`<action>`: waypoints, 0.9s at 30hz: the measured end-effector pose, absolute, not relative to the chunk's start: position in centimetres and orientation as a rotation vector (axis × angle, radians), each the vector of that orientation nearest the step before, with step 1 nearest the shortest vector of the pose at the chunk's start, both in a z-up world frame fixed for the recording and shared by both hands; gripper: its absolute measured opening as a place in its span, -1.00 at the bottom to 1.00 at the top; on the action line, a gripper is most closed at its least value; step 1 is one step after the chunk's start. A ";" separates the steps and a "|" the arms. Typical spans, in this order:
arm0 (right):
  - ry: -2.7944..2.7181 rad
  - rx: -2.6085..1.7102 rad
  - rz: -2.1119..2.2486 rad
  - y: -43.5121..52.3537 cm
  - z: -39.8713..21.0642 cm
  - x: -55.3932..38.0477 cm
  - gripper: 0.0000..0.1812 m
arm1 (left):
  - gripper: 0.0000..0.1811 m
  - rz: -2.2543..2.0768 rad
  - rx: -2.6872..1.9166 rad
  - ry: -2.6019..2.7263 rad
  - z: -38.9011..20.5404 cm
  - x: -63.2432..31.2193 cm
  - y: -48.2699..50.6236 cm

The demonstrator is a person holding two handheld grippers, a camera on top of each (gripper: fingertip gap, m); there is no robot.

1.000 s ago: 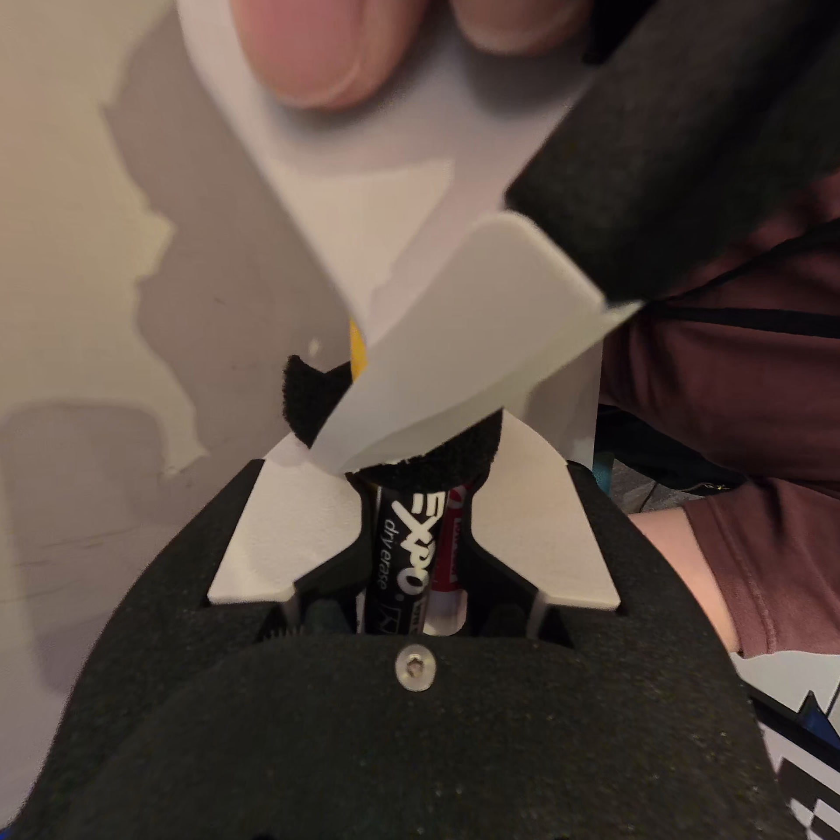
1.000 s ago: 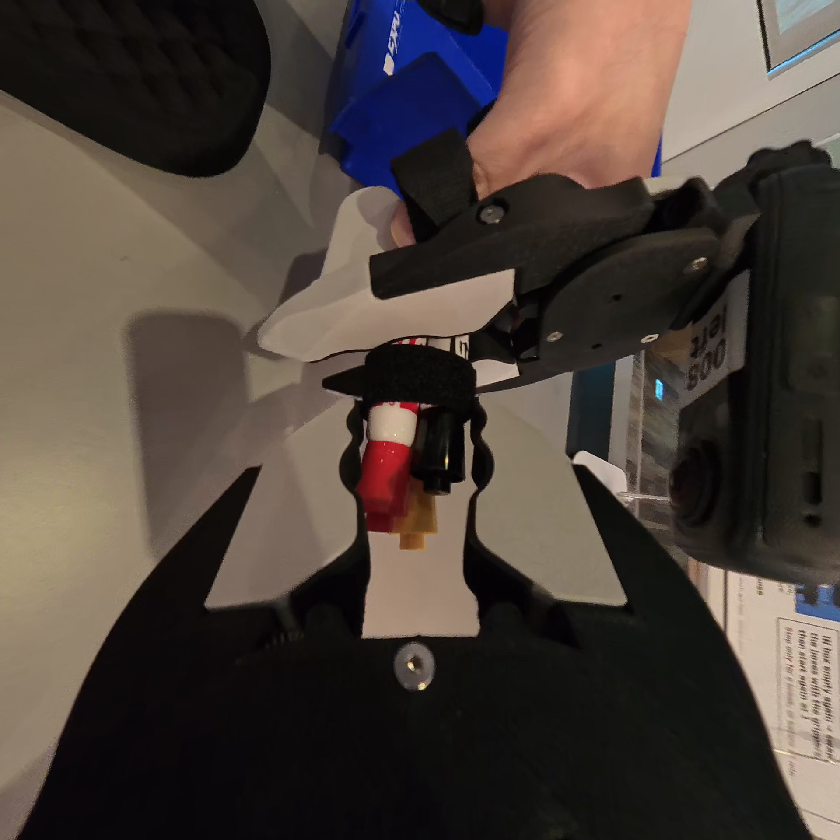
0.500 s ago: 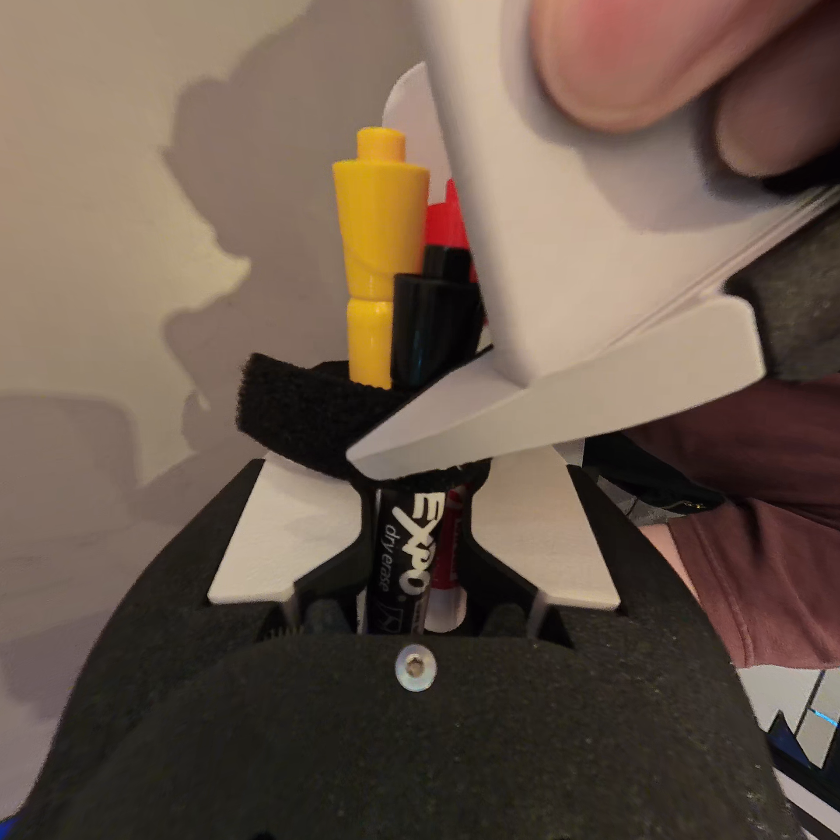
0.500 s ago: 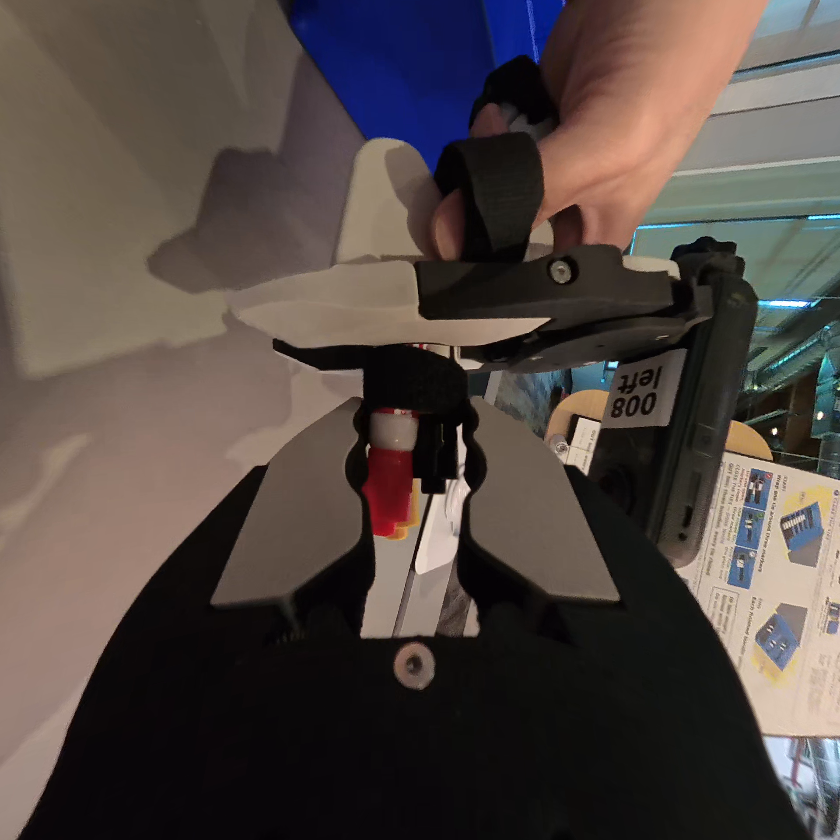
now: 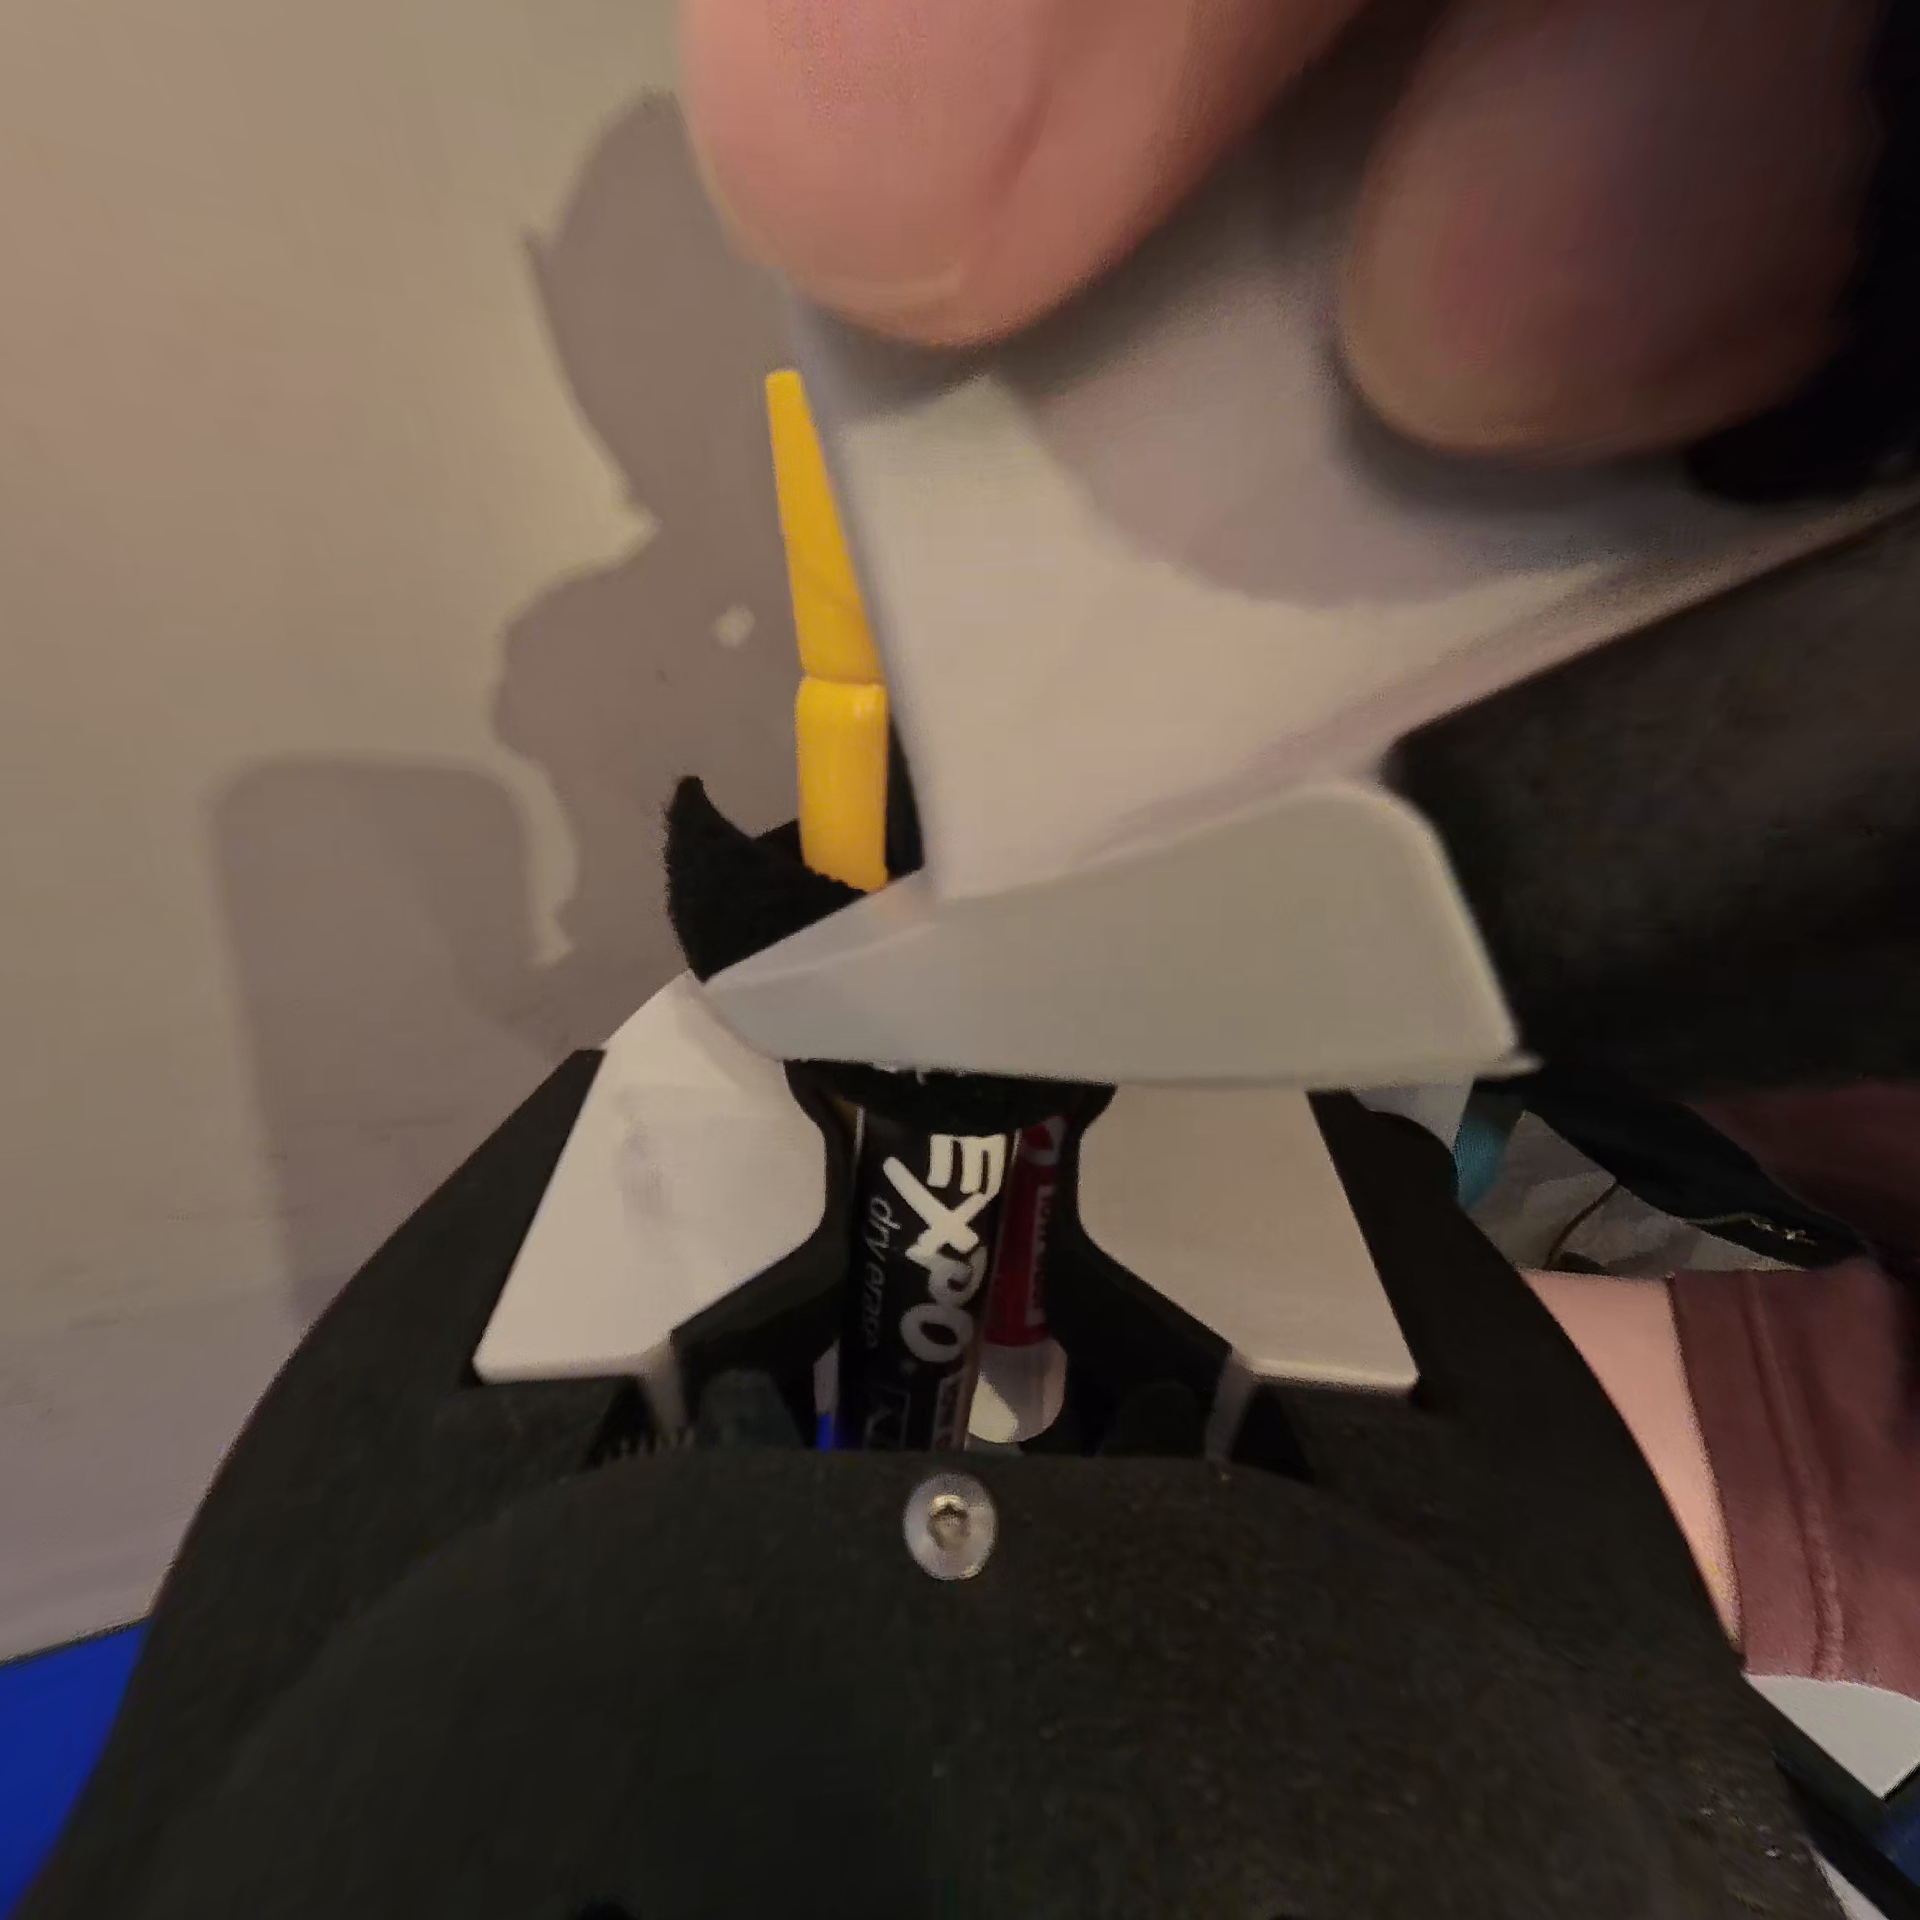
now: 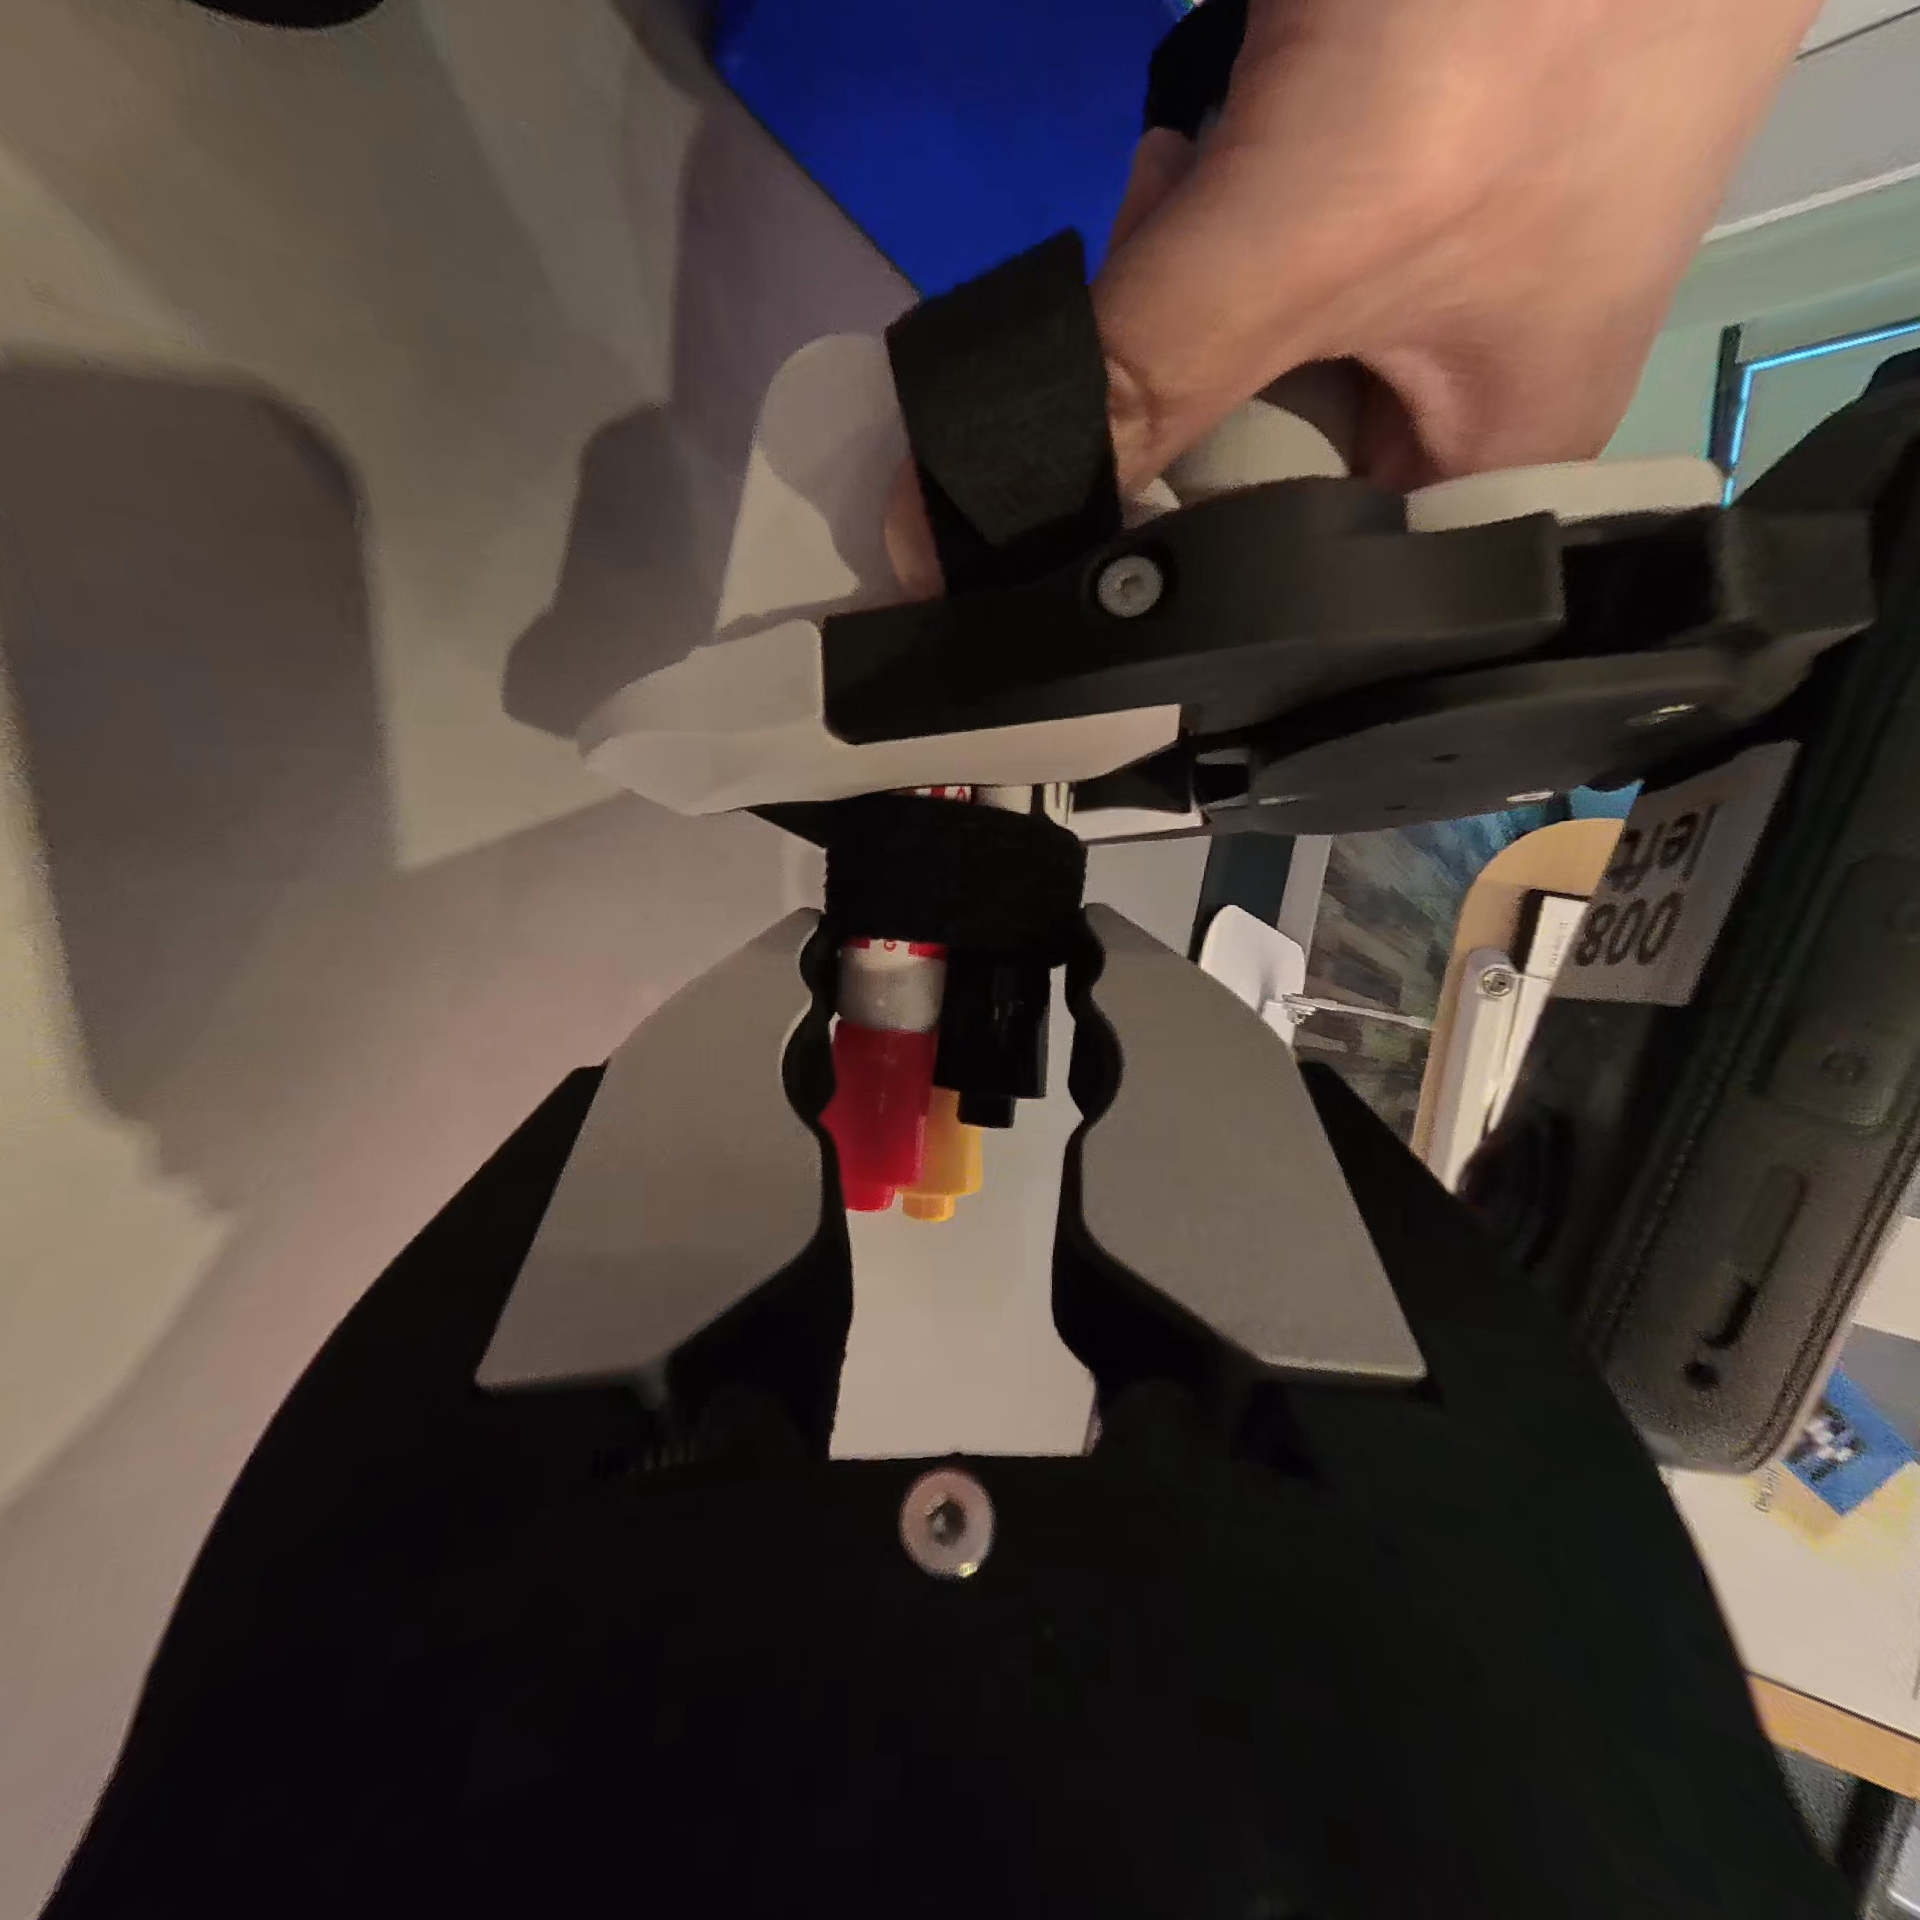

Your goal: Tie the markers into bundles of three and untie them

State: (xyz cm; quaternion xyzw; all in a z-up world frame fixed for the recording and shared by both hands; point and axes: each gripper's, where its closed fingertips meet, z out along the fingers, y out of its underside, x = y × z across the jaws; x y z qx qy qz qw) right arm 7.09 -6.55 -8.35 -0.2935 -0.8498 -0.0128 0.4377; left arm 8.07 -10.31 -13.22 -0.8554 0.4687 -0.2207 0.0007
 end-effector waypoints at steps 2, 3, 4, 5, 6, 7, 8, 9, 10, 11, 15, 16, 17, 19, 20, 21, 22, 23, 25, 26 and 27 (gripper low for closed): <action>-2.121 -0.754 -0.002 -6.5 -8.4 7.2 -0.52 | -0.54 -0.673 -2.680 1.476 -13.3 8.2 -10.2; -2.128 -0.781 0.016 -6.4 -8.4 7.3 -0.52 | -0.54 -0.655 -2.682 1.467 -13.3 8.2 -9.9; -2.142 -0.806 0.046 -6.5 -8.5 7.4 -0.52 | -0.54 -0.650 -2.684 1.470 -13.3 8.2 -9.9; -2.158 -0.827 0.079 -6.6 -8.6 7.6 -0.52 | -0.54 -0.643 -2.678 1.484 -13.4 8.3 -10.0; -2.169 -0.845 0.105 -6.6 -8.7 7.8 -0.52 | -0.54 -0.624 -2.677 1.491 -13.5 8.3 -9.9; -2.179 -0.862 0.127 -6.5 -8.8 7.9 -0.52 | -0.54 -0.597 -2.685 1.486 -13.6 8.4 -9.8; -2.193 -0.880 0.157 -6.6 -9.0 8.0 -0.52 | -0.54 -0.586 -2.693 1.486 -13.7 8.4 -9.7; -2.210 -0.902 0.197 -6.7 -9.3 8.1 -0.52 | -0.53 -0.600 -2.700 1.497 -13.8 8.5 -9.9; -2.224 -0.925 0.231 -6.8 -9.5 8.2 -0.53 | -0.53 -0.607 -2.703 1.508 -14.0 8.5 -10.0; -2.229 -0.935 0.246 -6.8 -9.6 8.2 -0.53 | -0.53 -0.607 -2.711 1.502 -14.1 8.5 -10.0; -2.216 -0.920 0.253 -6.6 -9.6 8.0 -0.53 | -0.53 -0.595 -2.716 1.492 -14.1 8.3 -9.8; -2.213 -0.920 0.245 -6.6 -9.6 8.0 -0.53 | -0.54 -0.599 -2.726 1.479 -14.1 8.2 -9.8; -2.219 -0.921 0.246 -6.7 -9.7 8.0 -0.53 | -0.53 -0.617 -2.730 1.478 -14.1 8.3 -9.9; -2.244 -0.953 0.285 -6.9 -10.0 8.2 -0.52 | -0.53 -0.640 -2.728 1.501 -14.3 8.4 -10.2; -2.248 -0.964 0.302 -6.9 -10.1 8.3 -0.53 | -0.53 -0.644 -2.740 1.487 -14.3 8.5 -10.2; -2.251 -0.971 0.319 -6.8 -10.1 8.4 -0.53 | -0.53 -0.646 -2.742 1.478 -14.3 8.6 -10.1; -2.256 -0.985 0.338 -6.9 -10.1 8.5 -0.53 | -0.53 -0.671 -2.749 1.474 -14.3 8.8 -10.2; -2.260 -1.005 0.351 -6.9 -10.1 8.6 -0.53 | -0.53 -0.693 -2.752 1.470 -14.2 8.9 -10.3; -2.261 -1.003 0.349 -7.0 -10.2 8.5 -0.53 | -0.53 -0.706 -2.746 1.480 -14.3 8.9 -10.3; -2.259 -0.989 0.343 -7.0 -10.2 8.5 -0.53 | -0.54 -0.703 -2.737 1.493 -14.4 8.8 -10.3; -2.255 -0.980 0.339 -7.0 -10.1 8.4 -0.53 | -0.53 -0.700 -2.734 1.498 -14.4 8.7 -10.3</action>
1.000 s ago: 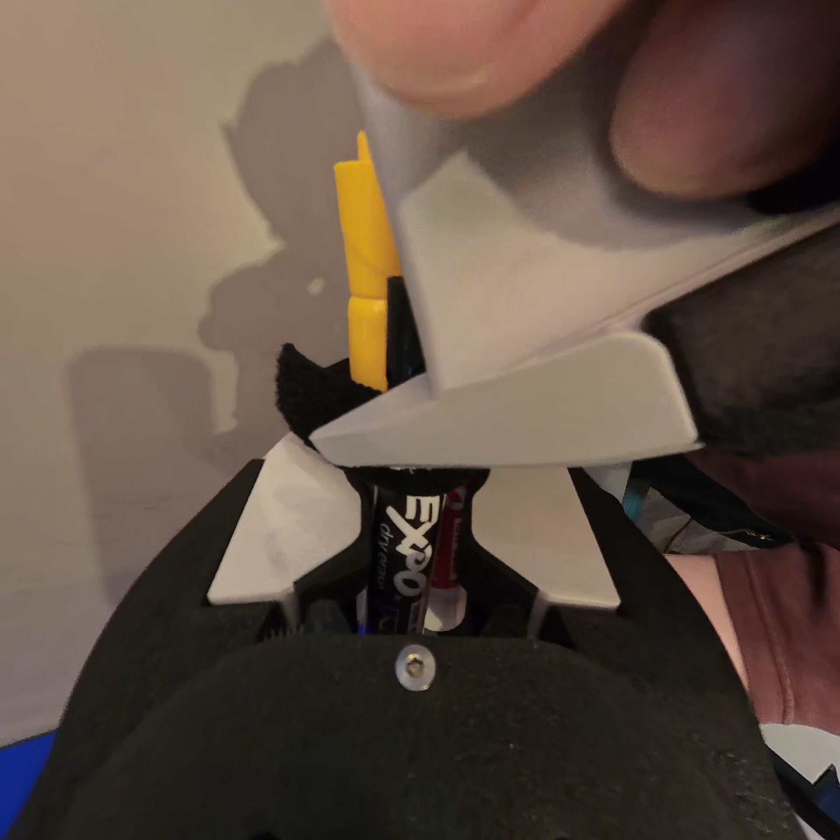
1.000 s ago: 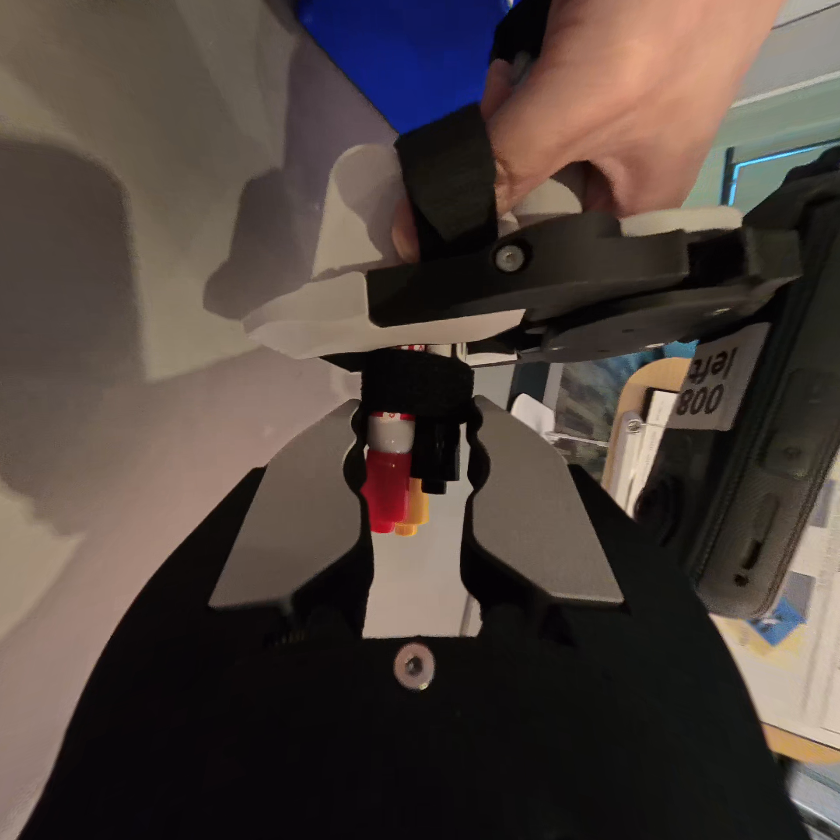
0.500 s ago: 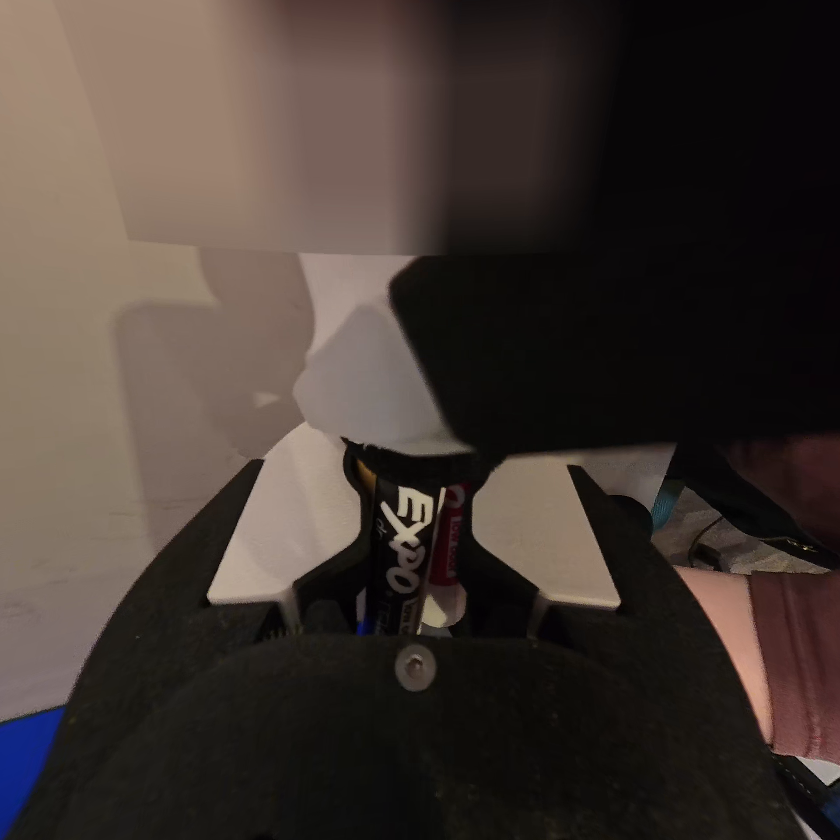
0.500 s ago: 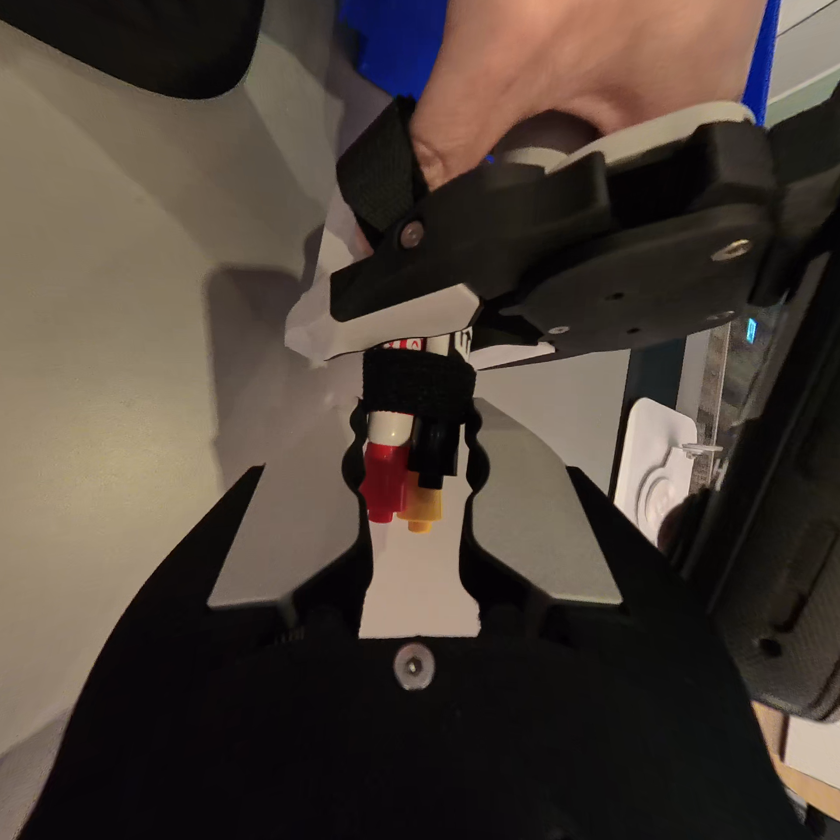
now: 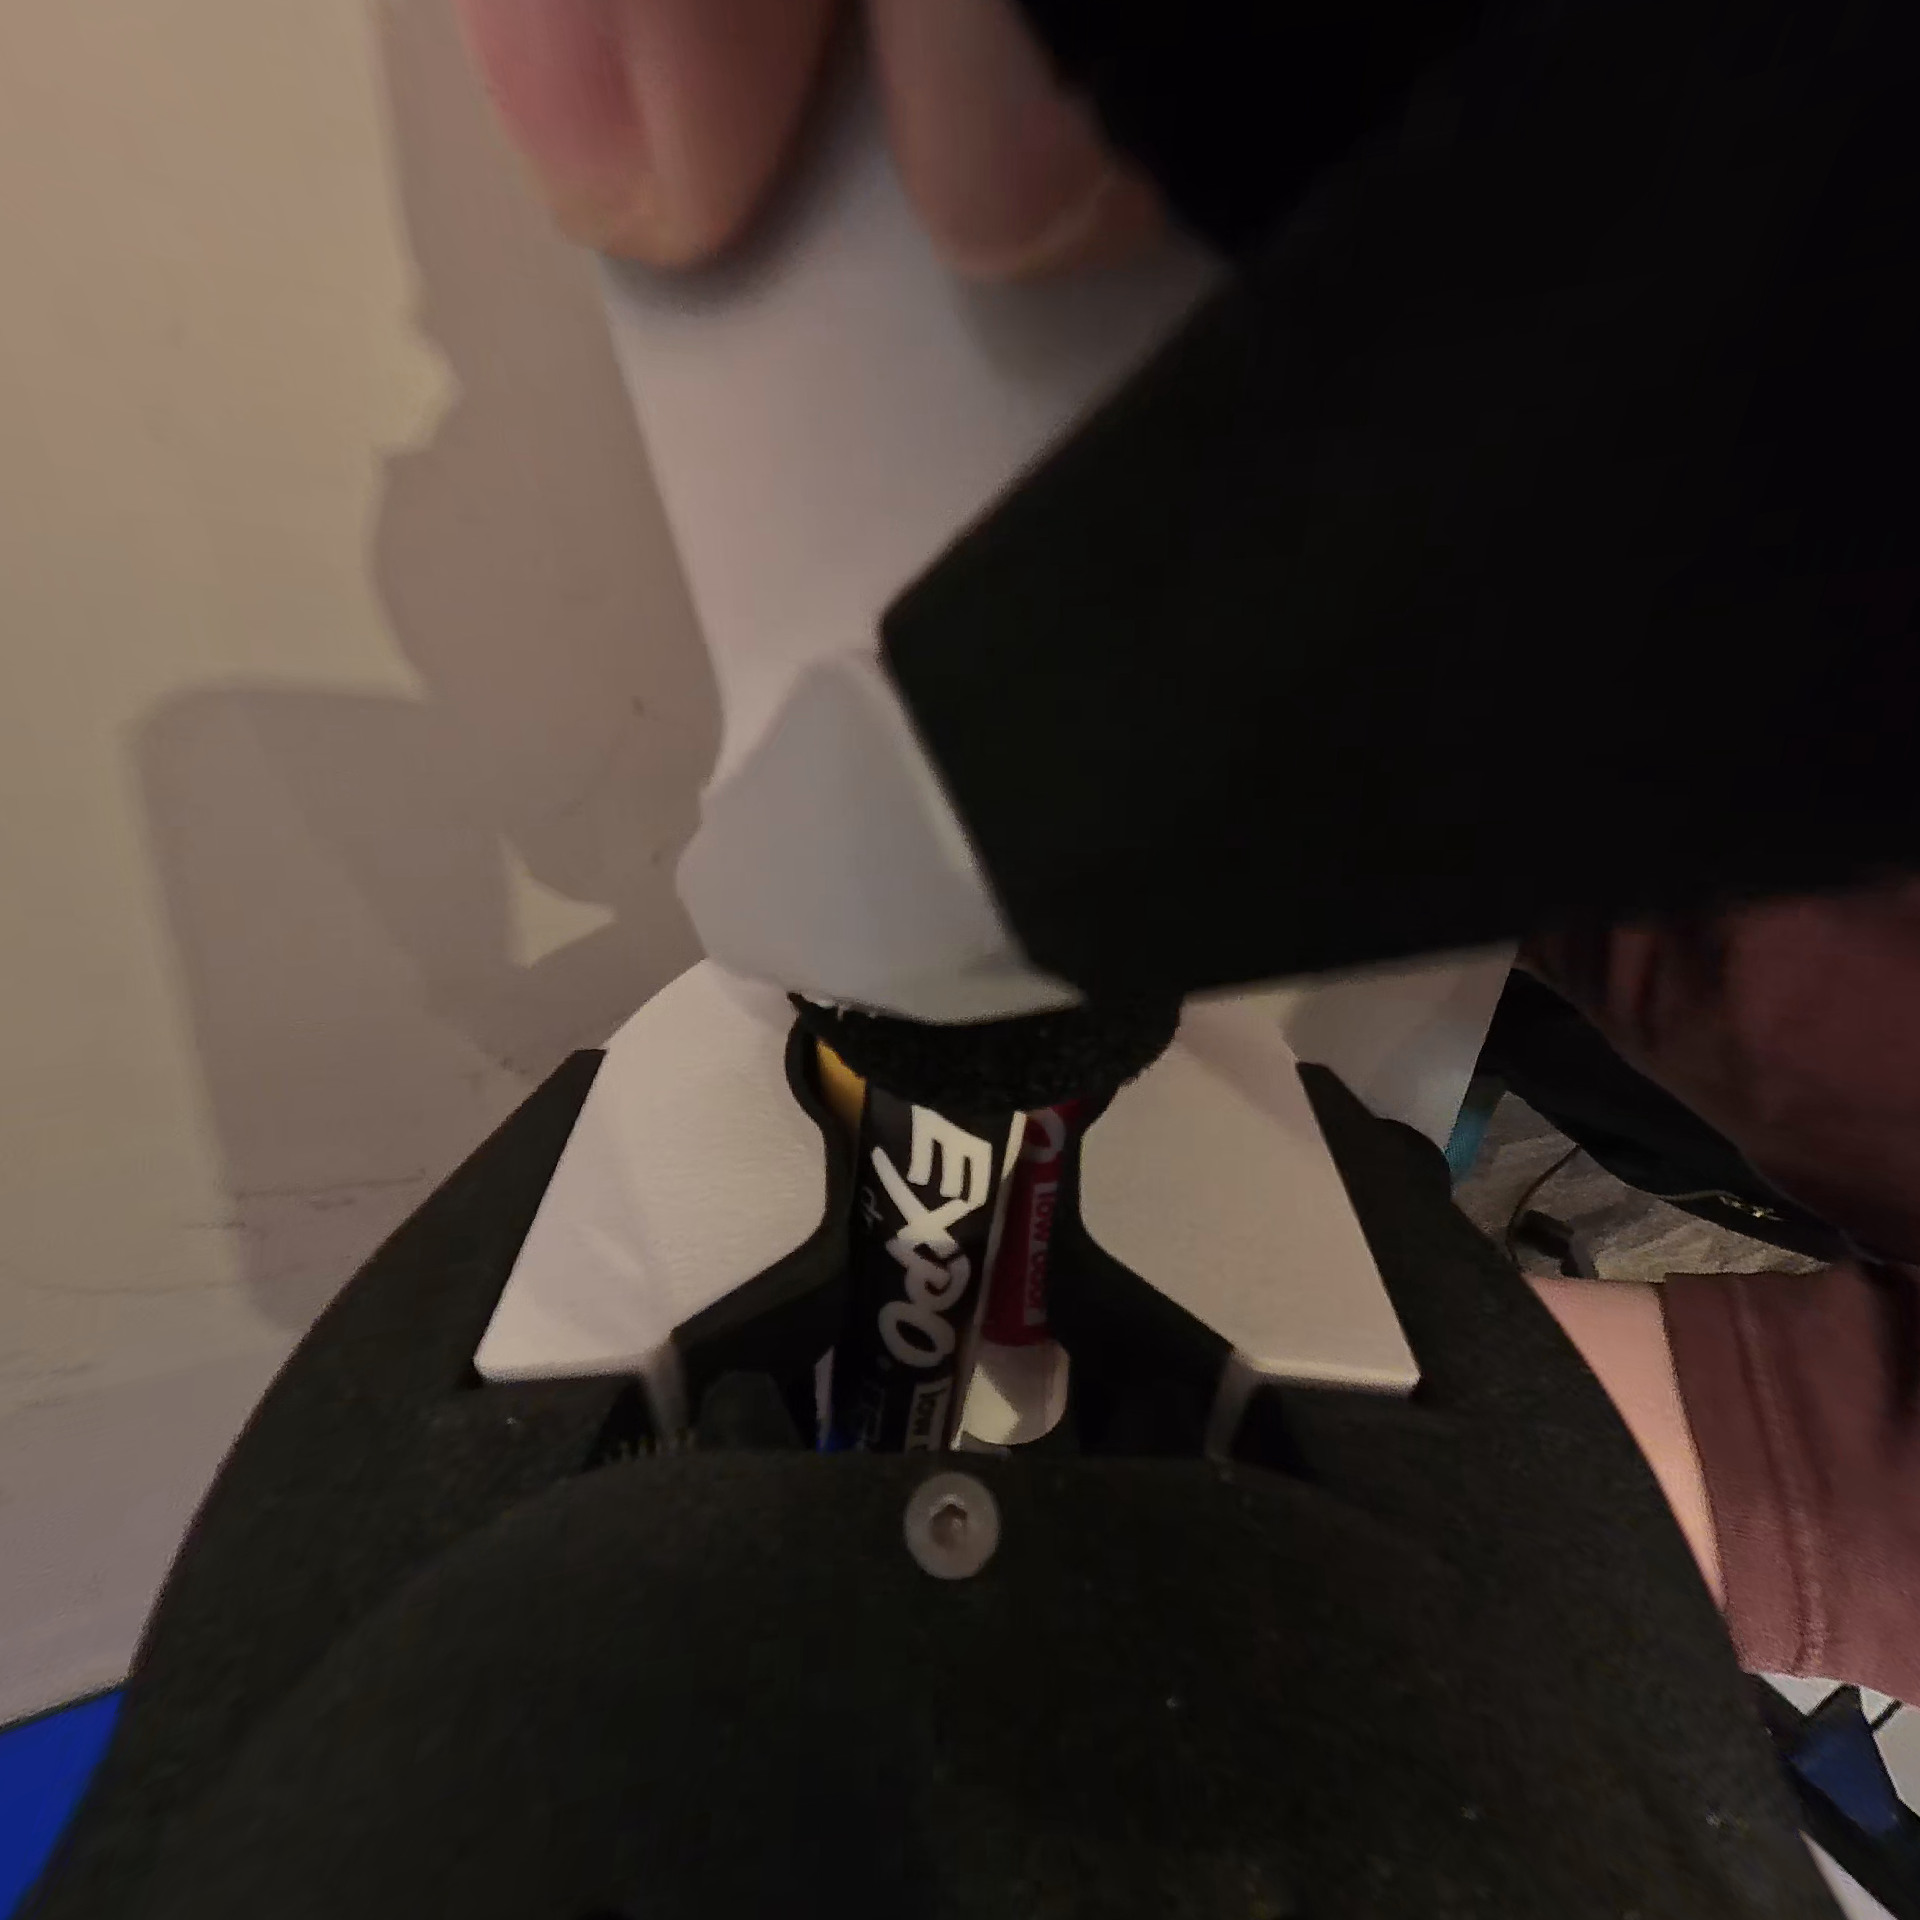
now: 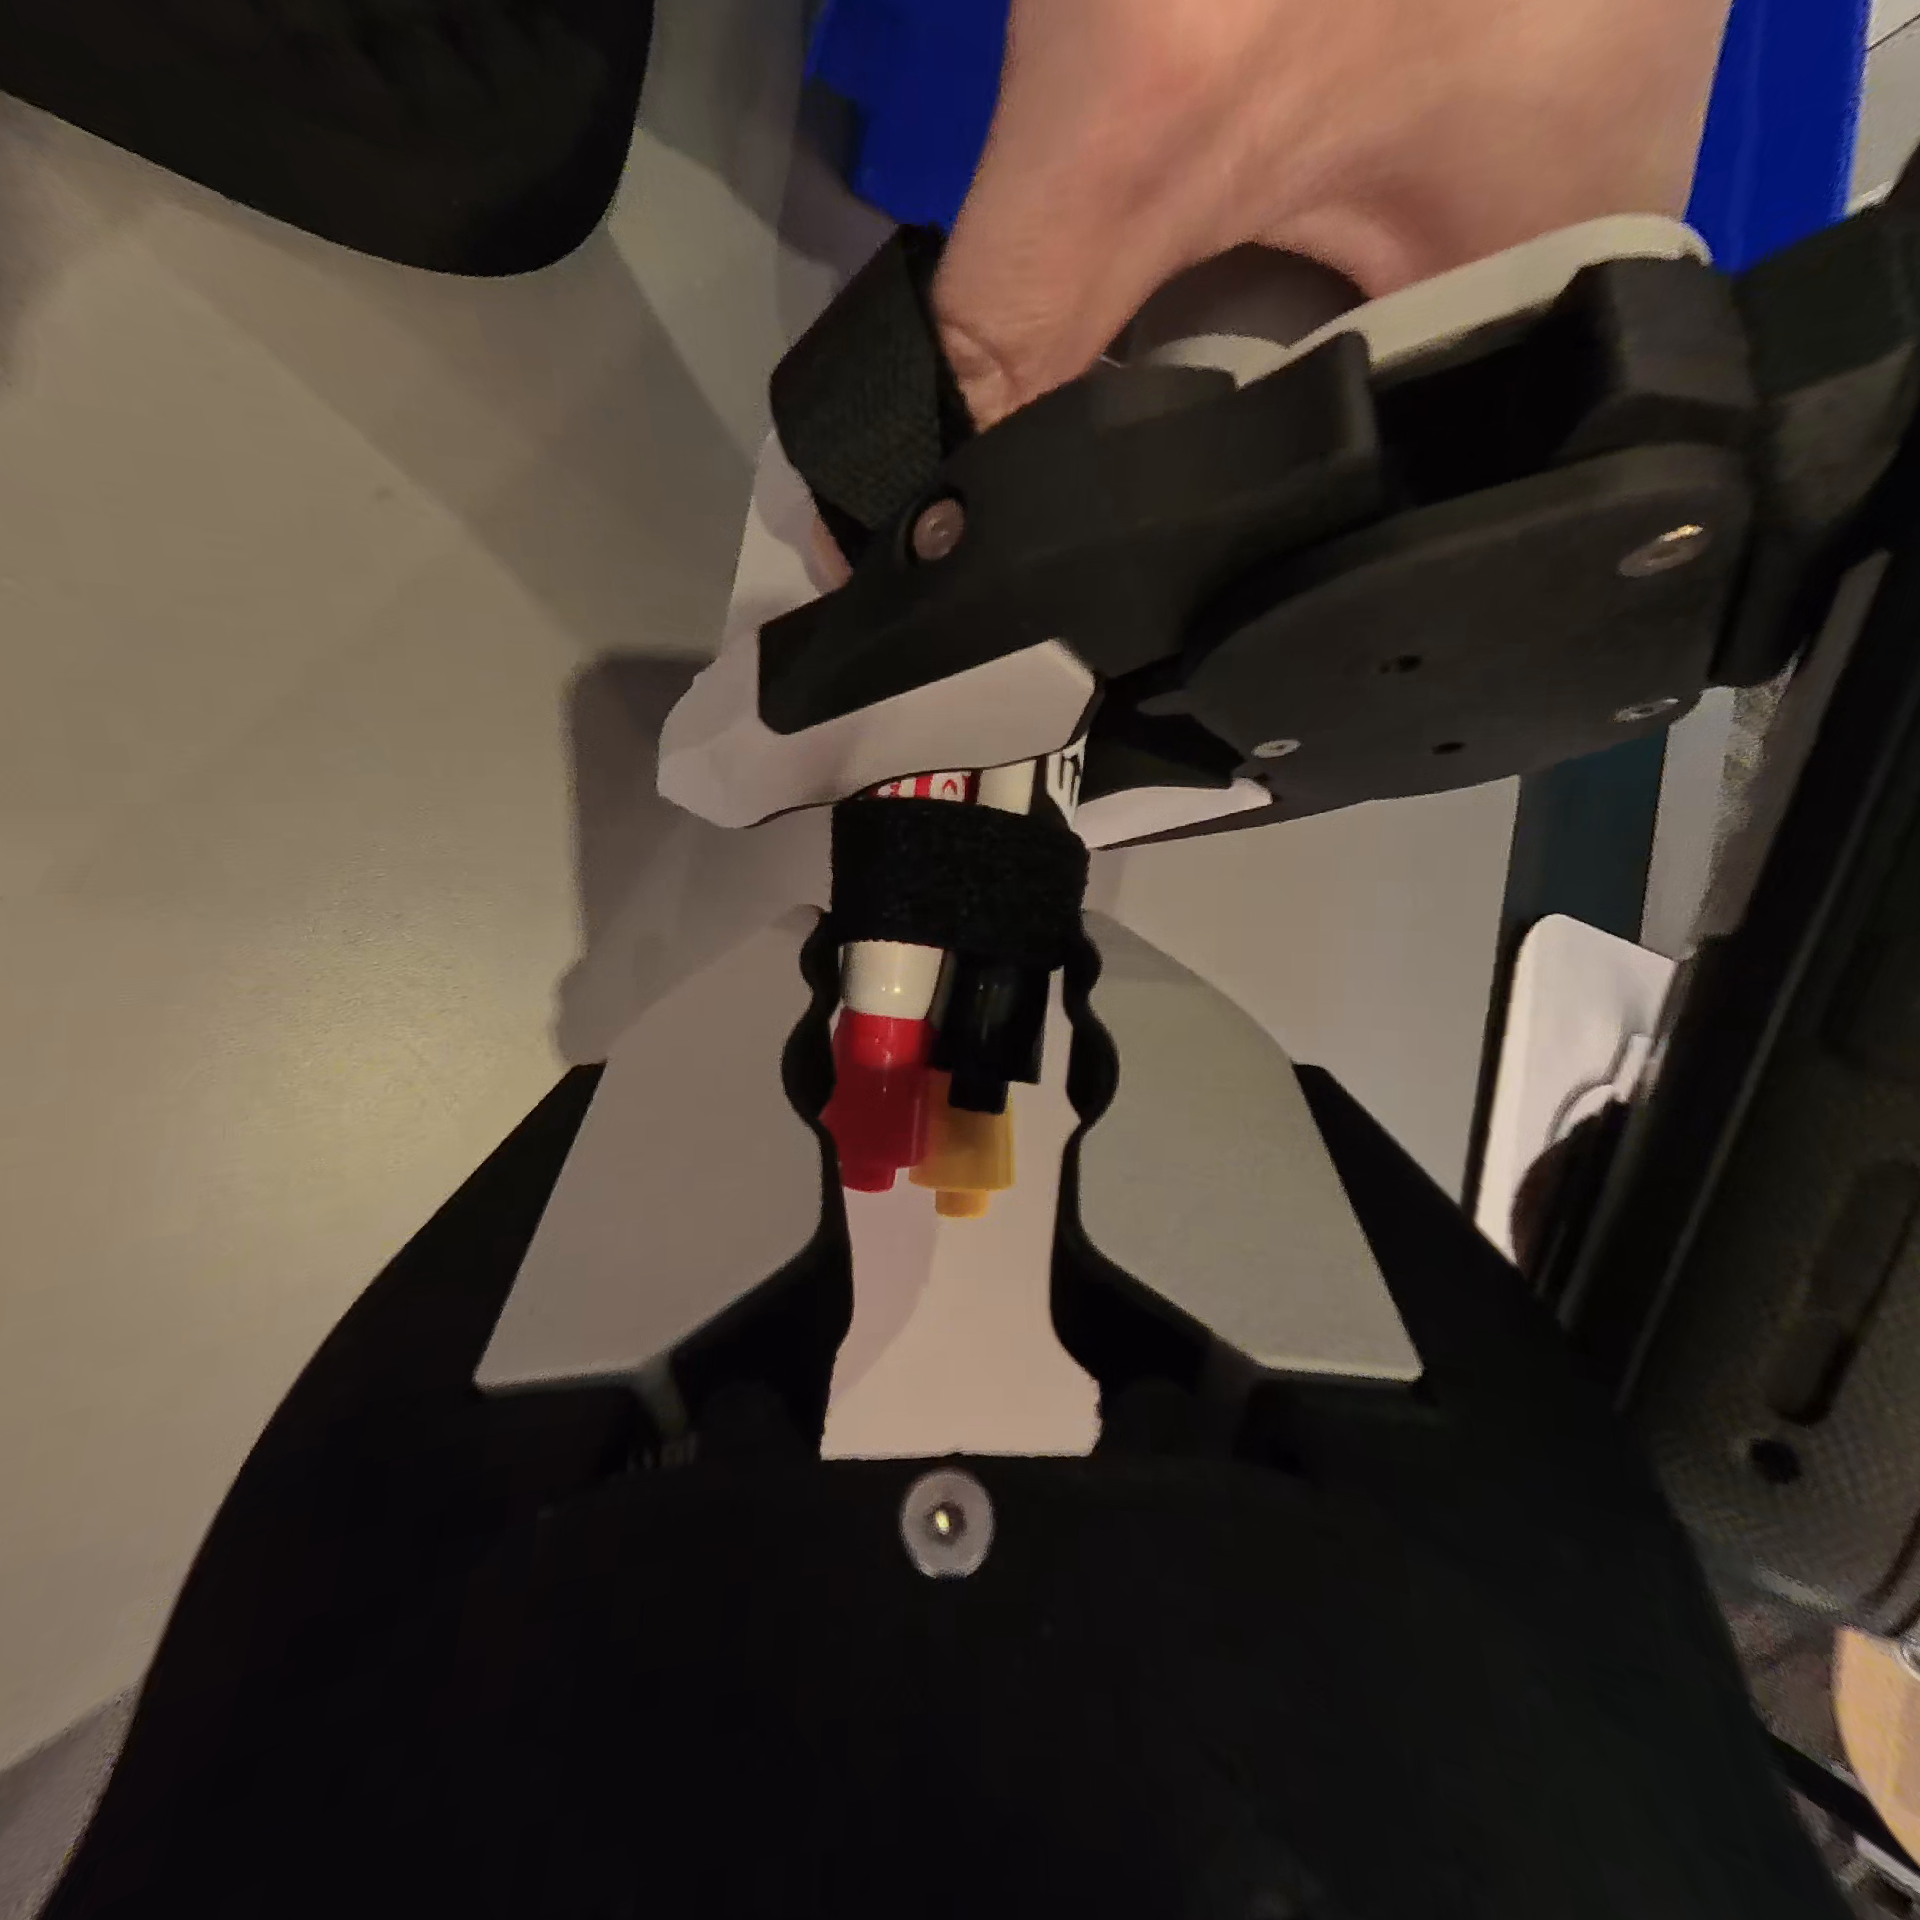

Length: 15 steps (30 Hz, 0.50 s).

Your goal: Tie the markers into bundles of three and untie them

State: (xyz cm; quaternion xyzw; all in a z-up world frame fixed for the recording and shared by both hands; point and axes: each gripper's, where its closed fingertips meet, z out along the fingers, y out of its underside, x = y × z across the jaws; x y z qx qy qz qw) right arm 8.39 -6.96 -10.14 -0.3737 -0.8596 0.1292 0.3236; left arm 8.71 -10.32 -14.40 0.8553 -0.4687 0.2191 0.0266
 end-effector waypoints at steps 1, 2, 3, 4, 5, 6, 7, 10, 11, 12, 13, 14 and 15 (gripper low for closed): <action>-2.248 -0.969 0.337 -6.9 -10.0 8.3 -0.53 | -0.53 0.681 2.643 -1.452 -14.3 8.7 -10.3; -2.238 -0.949 0.331 -6.9 -9.8 8.2 -0.53 | -0.53 0.689 2.649 -1.451 -14.2 8.6 -10.2; -2.227 -0.925 0.321 -6.9 -9.6 8.2 -0.53 | -0.53 0.703 2.653 -1.449 -14.1 8.6 -10.2; -2.218 -0.902 0.303 -6.8 -9.3 8.1 -0.54 | -0.53 0.718 2.655 -1.450 -13.9 8.7 -10.2; -2.208 -0.881 0.275 -6.8 -9.1 8.1 -0.54 | -0.54 0.723 2.662 -1.453 -13.8 8.7 -10.1; -2.198 -0.861 0.237 -6.7 -9.0 8.0 -0.54 | -0.54 0.716 2.671 -1.453 -13.7 8.6 -10.0; -2.184 -0.833 0.186 -6.5 -8.8 7.9 -0.54 | -0.54 0.695 2.686 -1.457 -13.7 8.5 -9.8; -2.110 -0.674 -0.004 -6.0 -7.9 7.4 -0.53 | -0.53 0.631 2.750 -1.467 -13.3 8.0 -9.0; -2.081 -0.638 -0.056 -5.8 -7.5 7.2 -0.52 | -0.53 0.605 2.776 -1.476 -13.0 7.8 -8.7; -2.047 -0.603 -0.101 -5.6 -7.0 7.0 -0.52 | -0.54 0.579 2.807 -1.485 -12.6 7.7 -8.4; -2.017 -0.573 -0.132 -5.6 -6.6 6.9 -0.50 | -0.53 0.571 2.828 -1.493 -12.2 7.6 -8.3; -1.996 -0.554 -0.148 -5.6 -6.3 6.8 -0.49 | -0.54 0.562 2.838 -1.511 -11.8 7.6 -8.3; -1.979 -0.547 -0.149 -5.6 -6.0 6.7 -0.49 | -0.54 0.537 2.852 -1.534 -11.5 7.5 -8.3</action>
